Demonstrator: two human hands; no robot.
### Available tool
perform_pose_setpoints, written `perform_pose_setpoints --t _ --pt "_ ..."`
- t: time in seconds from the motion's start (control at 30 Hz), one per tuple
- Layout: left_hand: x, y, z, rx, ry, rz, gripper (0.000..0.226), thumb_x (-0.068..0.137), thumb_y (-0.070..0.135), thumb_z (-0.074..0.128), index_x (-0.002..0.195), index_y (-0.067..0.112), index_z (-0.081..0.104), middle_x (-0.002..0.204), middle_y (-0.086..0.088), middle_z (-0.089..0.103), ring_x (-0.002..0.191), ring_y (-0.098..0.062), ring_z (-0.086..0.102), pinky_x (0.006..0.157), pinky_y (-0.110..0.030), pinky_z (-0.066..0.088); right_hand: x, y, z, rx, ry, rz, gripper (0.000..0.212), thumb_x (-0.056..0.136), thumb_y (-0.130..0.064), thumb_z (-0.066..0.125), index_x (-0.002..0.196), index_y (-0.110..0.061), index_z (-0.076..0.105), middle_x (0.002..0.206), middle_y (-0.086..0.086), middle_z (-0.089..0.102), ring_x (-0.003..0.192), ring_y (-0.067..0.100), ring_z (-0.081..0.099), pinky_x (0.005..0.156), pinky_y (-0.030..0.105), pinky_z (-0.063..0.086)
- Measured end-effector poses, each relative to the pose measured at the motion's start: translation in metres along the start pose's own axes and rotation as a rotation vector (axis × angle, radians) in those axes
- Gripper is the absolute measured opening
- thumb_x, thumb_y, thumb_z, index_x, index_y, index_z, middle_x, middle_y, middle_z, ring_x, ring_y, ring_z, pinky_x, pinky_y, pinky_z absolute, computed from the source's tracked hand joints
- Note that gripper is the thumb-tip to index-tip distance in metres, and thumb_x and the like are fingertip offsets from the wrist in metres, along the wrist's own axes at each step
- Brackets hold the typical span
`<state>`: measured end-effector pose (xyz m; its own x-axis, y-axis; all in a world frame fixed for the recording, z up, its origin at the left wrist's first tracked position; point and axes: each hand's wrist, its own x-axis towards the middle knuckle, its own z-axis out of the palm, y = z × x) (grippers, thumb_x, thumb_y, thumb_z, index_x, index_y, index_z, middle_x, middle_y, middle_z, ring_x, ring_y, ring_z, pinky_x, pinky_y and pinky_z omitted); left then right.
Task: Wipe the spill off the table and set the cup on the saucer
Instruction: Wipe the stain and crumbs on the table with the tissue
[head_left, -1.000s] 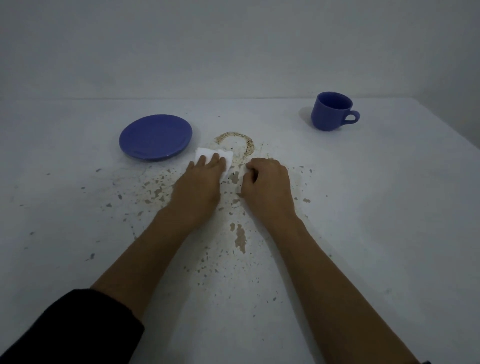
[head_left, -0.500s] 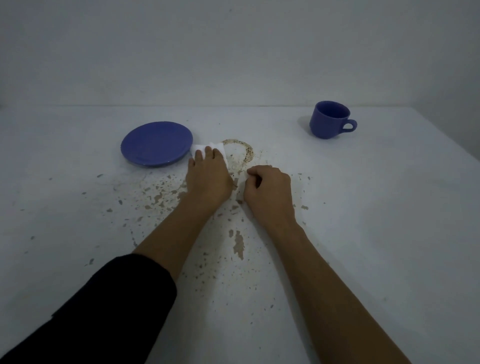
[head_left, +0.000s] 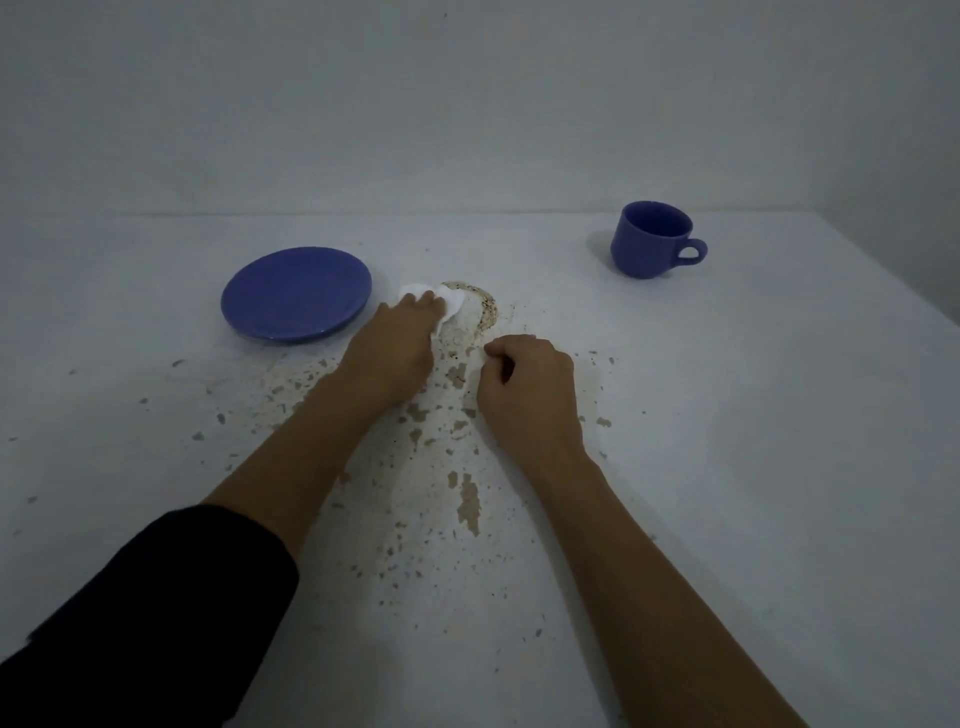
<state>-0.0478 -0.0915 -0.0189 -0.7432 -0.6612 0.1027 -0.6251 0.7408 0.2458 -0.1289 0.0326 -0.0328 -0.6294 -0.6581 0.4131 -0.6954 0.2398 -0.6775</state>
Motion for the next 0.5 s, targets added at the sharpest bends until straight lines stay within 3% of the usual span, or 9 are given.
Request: perform_pose_setpoints --t 0.17,0.33,0.5 --pt "0.017 0.012 -0.002 -0.035 -0.003 -0.015 0.042 0.089 -0.006 0.035 0.13 0.003 0.042 0.127 -0.018 0.05 0.105 -0.032 0.049 0.092 -0.039 0.038 0.0 -0.002 0.001 0.0 -0.005 0.001 0.022 0.085 -0.002 0.05 0.082 0.01 0.069 0.081 0.024 0.071 0.078 0.031 0.064 0.079 0.038 0.051" --pt "0.002 -0.009 0.001 -0.062 -0.074 0.047 0.048 0.098 0.005 0.032 0.144 0.017 0.035 0.149 -0.013 0.038 0.132 -0.039 0.035 0.109 -0.047 0.029 0.0 0.0 0.002 -0.002 -0.01 0.003 0.021 0.084 -0.001 0.05 0.081 0.009 0.068 0.081 0.023 0.07 0.078 0.031 0.063 0.079 0.039 0.05" --pt "0.009 0.0 -0.008 -0.003 -0.001 -0.017 0.049 0.091 -0.007 0.035 0.139 0.005 0.035 0.139 -0.017 0.045 0.122 -0.033 0.046 0.109 -0.042 0.027 -0.001 -0.002 0.001 0.0 -0.009 0.009 0.022 0.084 -0.001 0.05 0.082 0.01 0.068 0.081 0.023 0.07 0.079 0.031 0.063 0.079 0.035 0.049"
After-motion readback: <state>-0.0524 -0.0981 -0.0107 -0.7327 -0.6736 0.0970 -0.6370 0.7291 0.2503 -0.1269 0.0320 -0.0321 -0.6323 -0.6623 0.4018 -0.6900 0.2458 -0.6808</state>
